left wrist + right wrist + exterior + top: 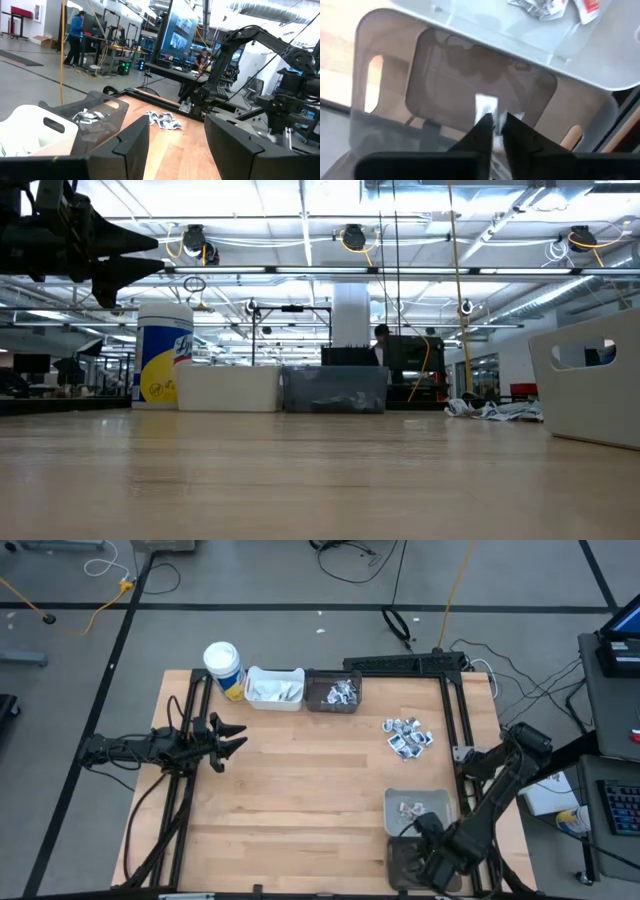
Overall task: Pick & Place First Aid Supplies
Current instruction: Put the gray towelette pack into the top black bin, then put the blue alcohol pad into the bottom black bin
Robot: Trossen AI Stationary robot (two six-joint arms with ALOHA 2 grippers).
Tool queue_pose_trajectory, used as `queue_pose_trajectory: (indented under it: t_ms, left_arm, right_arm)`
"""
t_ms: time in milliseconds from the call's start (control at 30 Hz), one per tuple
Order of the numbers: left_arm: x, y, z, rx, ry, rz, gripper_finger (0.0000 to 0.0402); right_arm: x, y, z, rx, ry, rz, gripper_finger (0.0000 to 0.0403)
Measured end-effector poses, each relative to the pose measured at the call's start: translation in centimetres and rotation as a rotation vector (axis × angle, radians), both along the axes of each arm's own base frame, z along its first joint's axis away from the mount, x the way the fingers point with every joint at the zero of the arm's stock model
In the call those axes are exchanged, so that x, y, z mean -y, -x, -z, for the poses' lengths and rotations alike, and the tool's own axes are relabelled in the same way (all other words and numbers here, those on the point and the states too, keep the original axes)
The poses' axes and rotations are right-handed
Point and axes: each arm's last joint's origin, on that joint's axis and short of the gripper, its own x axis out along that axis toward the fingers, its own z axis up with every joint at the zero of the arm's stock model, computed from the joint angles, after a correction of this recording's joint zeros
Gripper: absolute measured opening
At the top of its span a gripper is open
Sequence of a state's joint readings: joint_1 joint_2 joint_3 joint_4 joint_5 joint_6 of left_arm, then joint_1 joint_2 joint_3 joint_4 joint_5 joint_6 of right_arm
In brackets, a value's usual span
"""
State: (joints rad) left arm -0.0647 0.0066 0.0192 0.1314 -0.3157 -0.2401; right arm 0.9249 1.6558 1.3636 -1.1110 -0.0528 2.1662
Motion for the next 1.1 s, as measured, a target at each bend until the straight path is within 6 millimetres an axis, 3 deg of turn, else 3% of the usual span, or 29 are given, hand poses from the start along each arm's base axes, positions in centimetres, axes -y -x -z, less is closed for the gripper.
queue_pose_trajectory:
  t_ms: [300, 533, 800, 1100]
  left_arm:
    - [0.0, 0.0, 0.0, 0.0, 0.0, 0.0, 0.0196]
    - [0.0, 0.0, 0.0, 0.0, 0.0, 0.0, 0.0196]
    - [0.0, 0.0, 0.0, 0.0, 0.0, 0.0, 0.0196]
    - [0.0, 0.0, 0.0, 0.0, 0.0, 0.0, 0.0196]
  right_arm:
    - [0.0, 0.0, 0.0, 0.003, 0.001, -0.036, 0.0166]
    - [1.2, 0.1, -1.0, -0.006, 0.01, -0.05, 0.0204]
    - [5.7, -0.5, -3.0, -0.059, 0.076, -0.081, 0.0199]
    - [12.7, -3.1, -4.2, -0.057, 0.072, -0.162, 0.0198]
